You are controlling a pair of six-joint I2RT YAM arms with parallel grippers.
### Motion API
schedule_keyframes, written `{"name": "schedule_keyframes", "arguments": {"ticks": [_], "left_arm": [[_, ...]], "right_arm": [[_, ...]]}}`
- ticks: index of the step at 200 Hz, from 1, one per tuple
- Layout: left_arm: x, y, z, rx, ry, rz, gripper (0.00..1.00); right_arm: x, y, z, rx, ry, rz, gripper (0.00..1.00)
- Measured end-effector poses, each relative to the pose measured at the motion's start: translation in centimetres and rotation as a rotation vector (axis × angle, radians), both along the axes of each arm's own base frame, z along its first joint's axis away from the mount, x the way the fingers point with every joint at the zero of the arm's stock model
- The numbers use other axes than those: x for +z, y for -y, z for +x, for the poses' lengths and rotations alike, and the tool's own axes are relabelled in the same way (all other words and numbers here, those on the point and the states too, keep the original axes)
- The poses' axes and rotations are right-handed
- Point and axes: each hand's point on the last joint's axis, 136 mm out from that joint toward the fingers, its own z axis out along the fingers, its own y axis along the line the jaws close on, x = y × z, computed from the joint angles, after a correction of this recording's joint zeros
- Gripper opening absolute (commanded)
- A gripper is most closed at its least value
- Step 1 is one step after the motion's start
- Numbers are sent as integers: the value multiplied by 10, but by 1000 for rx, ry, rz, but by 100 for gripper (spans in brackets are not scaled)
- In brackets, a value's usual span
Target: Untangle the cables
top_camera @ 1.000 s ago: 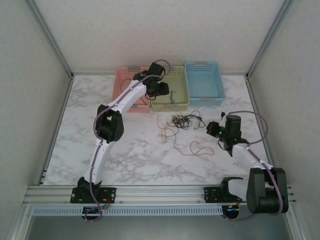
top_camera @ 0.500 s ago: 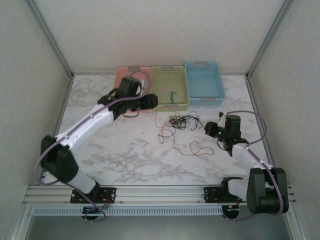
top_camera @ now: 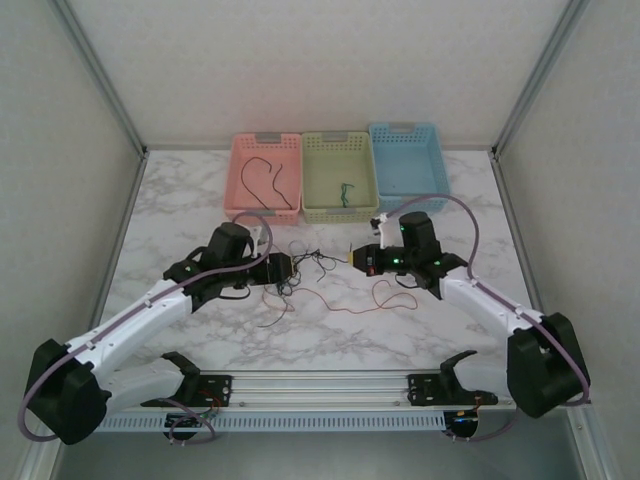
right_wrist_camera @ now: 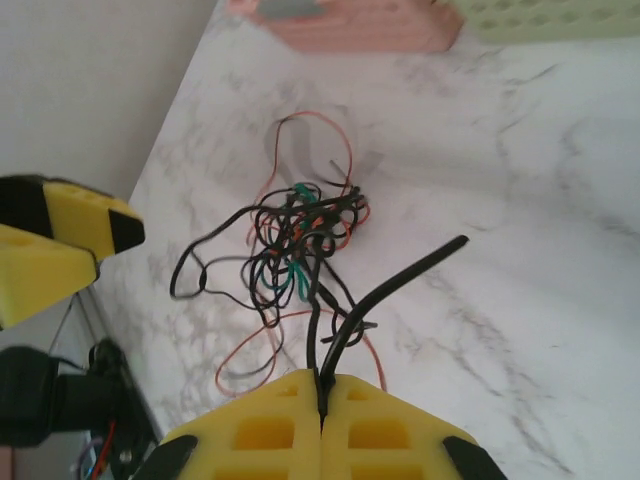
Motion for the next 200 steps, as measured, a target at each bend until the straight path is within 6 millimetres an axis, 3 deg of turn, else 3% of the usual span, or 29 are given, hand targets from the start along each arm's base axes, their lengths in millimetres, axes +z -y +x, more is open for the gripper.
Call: {"name": "schedule_keyframes", "arguments": {"ticks": [45,86,155,200], "left_arm": [[-13,0,-3,-1,-33,19,68],[-26,5,-1,-16,-67,55,67],[-15,38,20,-130,5,250,55],[-42,34,23,-148,-25,378,48]], "right_arm": [[-22,-7,0,36,-46,-60,0],[-25,-8,1,44,-48,-71,0],[-25,-7,0,46,-47,-73,0],[-29,-5,0,38,-52,-90,0]]}}
